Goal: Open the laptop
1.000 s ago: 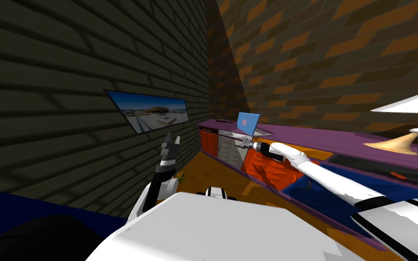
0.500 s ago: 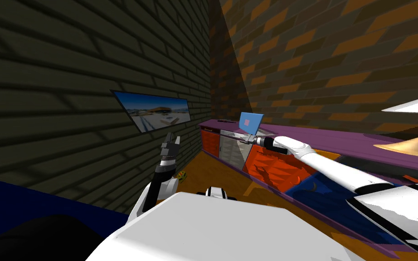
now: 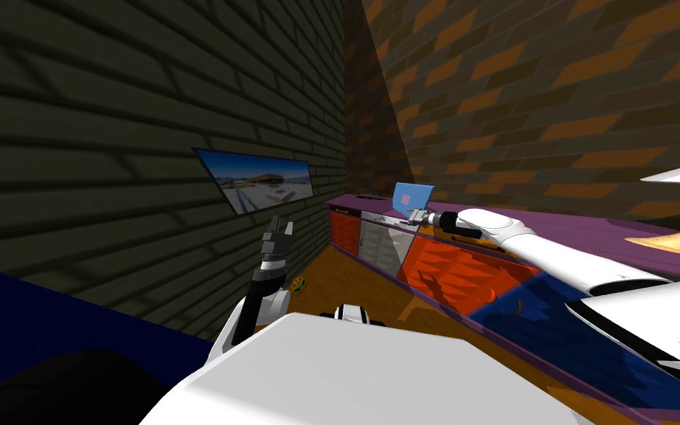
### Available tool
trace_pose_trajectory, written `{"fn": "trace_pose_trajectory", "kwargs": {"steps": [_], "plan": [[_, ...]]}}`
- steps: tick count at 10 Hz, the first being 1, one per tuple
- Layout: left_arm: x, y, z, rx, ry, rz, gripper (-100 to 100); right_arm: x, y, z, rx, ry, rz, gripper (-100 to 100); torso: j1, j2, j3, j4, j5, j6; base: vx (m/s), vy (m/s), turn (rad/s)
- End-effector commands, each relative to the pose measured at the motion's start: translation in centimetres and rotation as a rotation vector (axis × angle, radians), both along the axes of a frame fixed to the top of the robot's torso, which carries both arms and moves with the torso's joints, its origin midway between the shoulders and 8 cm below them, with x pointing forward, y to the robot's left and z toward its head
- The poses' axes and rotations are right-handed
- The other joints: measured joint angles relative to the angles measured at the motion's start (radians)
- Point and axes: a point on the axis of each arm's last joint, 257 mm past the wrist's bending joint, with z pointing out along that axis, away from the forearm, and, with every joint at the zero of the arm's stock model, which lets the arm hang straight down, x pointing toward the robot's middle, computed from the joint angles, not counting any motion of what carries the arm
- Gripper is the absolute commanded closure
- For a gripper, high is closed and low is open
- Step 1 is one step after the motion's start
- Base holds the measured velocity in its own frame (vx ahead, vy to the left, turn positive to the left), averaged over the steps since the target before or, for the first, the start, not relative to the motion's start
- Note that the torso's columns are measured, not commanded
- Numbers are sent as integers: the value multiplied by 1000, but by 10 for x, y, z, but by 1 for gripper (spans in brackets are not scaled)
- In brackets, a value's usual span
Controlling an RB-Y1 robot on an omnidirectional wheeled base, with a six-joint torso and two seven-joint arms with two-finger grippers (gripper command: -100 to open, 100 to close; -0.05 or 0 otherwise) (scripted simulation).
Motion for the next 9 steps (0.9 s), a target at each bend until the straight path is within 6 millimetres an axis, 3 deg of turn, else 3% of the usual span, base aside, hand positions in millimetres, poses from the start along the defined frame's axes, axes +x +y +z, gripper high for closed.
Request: {"fn": "trace_pose_trajectory", "kwargs": {"steps": [1,3,5,7,8,9], "plan": [[0,0,0,0,0,0,0,8,-28,30,-52,-37,-50,-100,0,0,0,0,0,0,-11,19,16],[0,0,0,0,0,0,0,15,-72,66,-128,-80,-131,-100,0,0,0,0,0,-1,-18,33,53],[0,0,0,0,0,0,0,16,-67,72,-128,-91,-123,-100,0,0,0,0,0,0,-12,20,-1],[0,0,0,0,0,0,0,17,-105,106,-189,-128,-194,-100,-1,-1,-1,0,0,0,-11,22,47],[0,0,0,0,0,0,0,17,-107,109,-187,-132,-200,-100,0,0,0,0,0,0,-11,26,10],[0,0,0,0,0,0,0,15,-124,123,-212,-145,-234,-100,0,0,0,0,0,0,-10,26,25]]}}
